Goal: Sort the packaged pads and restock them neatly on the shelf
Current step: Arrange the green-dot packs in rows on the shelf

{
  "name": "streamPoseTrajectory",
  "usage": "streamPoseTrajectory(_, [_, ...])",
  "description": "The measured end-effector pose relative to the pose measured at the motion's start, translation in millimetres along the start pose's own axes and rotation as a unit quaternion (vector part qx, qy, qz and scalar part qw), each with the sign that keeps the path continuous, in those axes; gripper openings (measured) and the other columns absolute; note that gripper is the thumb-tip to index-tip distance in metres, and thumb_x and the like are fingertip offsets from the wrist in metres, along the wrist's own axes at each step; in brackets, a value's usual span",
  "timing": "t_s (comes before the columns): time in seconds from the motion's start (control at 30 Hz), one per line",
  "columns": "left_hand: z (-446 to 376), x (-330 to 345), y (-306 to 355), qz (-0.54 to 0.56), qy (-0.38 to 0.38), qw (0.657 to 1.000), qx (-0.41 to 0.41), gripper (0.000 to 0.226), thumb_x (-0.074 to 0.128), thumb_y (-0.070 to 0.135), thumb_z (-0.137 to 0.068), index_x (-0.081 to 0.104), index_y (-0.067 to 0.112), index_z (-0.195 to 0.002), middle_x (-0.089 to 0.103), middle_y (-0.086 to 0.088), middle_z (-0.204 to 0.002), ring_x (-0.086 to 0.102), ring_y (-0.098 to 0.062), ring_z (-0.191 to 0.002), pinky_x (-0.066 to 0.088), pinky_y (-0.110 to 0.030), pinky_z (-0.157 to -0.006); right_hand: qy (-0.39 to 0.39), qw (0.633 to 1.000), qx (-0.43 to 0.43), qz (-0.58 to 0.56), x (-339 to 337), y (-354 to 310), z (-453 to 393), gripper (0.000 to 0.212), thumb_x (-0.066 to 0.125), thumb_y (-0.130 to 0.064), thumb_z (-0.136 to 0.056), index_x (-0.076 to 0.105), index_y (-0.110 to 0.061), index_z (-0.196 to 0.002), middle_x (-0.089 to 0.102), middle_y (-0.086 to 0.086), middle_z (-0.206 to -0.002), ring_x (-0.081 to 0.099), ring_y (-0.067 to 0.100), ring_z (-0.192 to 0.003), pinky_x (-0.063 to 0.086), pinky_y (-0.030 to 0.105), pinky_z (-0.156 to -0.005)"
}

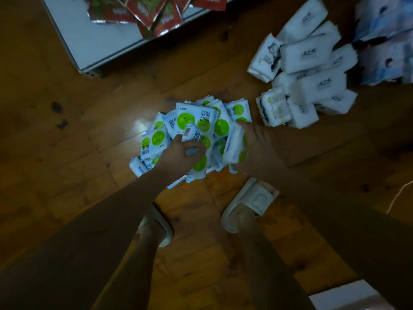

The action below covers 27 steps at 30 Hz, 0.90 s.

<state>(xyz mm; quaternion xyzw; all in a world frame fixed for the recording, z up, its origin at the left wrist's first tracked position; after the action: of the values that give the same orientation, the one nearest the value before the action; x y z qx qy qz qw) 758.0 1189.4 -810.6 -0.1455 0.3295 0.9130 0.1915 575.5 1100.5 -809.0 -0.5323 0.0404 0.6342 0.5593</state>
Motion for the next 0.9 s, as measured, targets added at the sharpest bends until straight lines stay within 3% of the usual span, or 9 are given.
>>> streamPoseTrajectory(0.1, [10,-10,19,0.039,-0.084,0.994,-0.053,0.041,0.068,0.065,-0.075,0.066,0.043,-0.109,0.039,0.000,-0.139,0.028,-0.016,-0.139,0.027,-0.022,-0.095,-0.053,0.980,-0.183,0.052,-15,-29,11,0.095,0.076,-0.039,-0.072,0.027,-0.021,-0.151,0.045,0.005,-0.144,0.041,0.026,-0.131,0.047,0.049,-0.096])
streamPoseTrajectory(0.17, [14,-17,36,0.010,-0.126,0.991,-0.031,0.063,0.068,0.072,-0.069,0.061,0.040,-0.123,0.037,0.002,-0.149,0.021,-0.011,-0.141,0.023,-0.021,-0.100,-0.064,0.956,-0.266,0.107,-31,-58,14,0.095,0.075,-0.014,-0.070,0.026,-0.019,-0.151,0.043,0.005,-0.147,0.038,0.027,-0.135,0.045,0.041,-0.102])
streamPoseTrajectory(0.23, [18,-22,54,0.006,-0.154,0.988,0.007,0.056,0.070,0.044,-0.085,0.056,0.021,-0.135,0.047,0.003,-0.139,0.034,-0.005,-0.125,0.029,-0.020,-0.105,-0.059,0.938,-0.313,0.138,-40,-85,10,0.098,0.074,-0.003,-0.065,0.028,-0.017,-0.150,0.045,0.007,-0.148,0.041,0.030,-0.136,0.048,0.031,-0.094])
streamPoseTrajectory(0.3, [18,-32,57,0.075,-0.138,0.988,-0.009,0.039,0.073,0.021,-0.086,0.063,0.012,-0.122,0.061,0.007,-0.110,0.052,-0.004,-0.102,0.043,-0.018,-0.092,-0.073,0.937,-0.320,0.121,-47,-106,5,0.107,0.075,0.004,-0.063,0.020,-0.021,-0.151,0.033,0.008,-0.154,0.036,0.031,-0.140,0.054,0.033,-0.082])
streamPoseTrajectory(0.4, [16,-53,44,0.127,-0.081,0.988,-0.021,0.016,0.076,0.023,-0.083,0.069,0.022,-0.097,0.066,0.011,-0.091,0.062,-0.004,-0.085,0.048,-0.018,-0.073,-0.106,0.954,-0.268,0.087,-41,-116,-12,0.117,0.075,0.010,-0.067,0.008,-0.031,-0.154,0.009,0.003,-0.161,0.023,0.031,-0.146,0.055,0.040,-0.081])
streamPoseTrajectory(0.5, [15,-70,17,0.138,-0.028,0.989,-0.044,0.025,0.078,0.032,-0.080,0.071,0.020,-0.101,0.073,0.007,-0.095,0.068,-0.002,-0.079,0.053,-0.021,-0.065,-0.096,0.976,-0.180,0.071,-25,-113,-36,0.112,0.066,0.015,-0.073,0.006,-0.030,-0.156,0.007,0.003,-0.163,0.019,0.032,-0.146,0.052,0.041,-0.083])
streamPoseTrajectory(0.6, [15,-83,-16,0.136,0.015,0.989,-0.057,0.028,0.082,0.038,-0.074,0.073,0.025,-0.097,0.073,0.004,-0.098,0.070,-0.004,-0.080,0.054,-0.023,-0.068,-0.071,0.995,-0.045,0.061,-7,-94,-67,0.094,0.056,0.012,-0.083,0.010,-0.024,-0.157,0.018,0.009,-0.159,0.022,0.034,-0.142,0.046,0.048,-0.096])
streamPoseTrajectory(0.7, [9,-89,-50,0.123,0.033,0.989,-0.073,0.043,0.080,0.060,-0.057,0.073,0.036,-0.093,0.067,-0.005,-0.110,0.070,-0.012,-0.088,0.057,-0.029,-0.076,-0.079,0.993,0.081,0.044,17,-70,-101,0.091,0.071,-0.020,-0.087,0.010,-0.018,-0.155,0.018,0.012,-0.158,0.018,0.036,-0.144,0.035,0.055,-0.107])
streamPoseTrajectory(0.9, [-5,-84,-90,0.133,0.013,0.988,-0.083,0.054,0.079,0.064,-0.053,0.073,0.036,-0.099,0.065,-0.003,-0.116,0.068,-0.012,-0.095,0.057,-0.031,-0.084,-0.151,0.975,0.085,0.135,78,-60,-138,0.113,0.081,-0.035,-0.076,0.002,-0.025,-0.156,0.018,0.013,-0.157,0.016,0.039,-0.144,0.031,0.065,-0.105])
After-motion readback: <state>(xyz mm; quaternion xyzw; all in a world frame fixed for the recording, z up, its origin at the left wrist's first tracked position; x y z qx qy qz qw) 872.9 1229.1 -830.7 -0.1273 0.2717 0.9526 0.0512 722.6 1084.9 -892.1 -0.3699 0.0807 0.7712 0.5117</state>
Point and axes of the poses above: each hand's wrist, its own z-axis away from the middle knuckle, its own x-axis out of the palm, y = z × x, the point moved 7 cm from there along -z, towards the middle knuckle
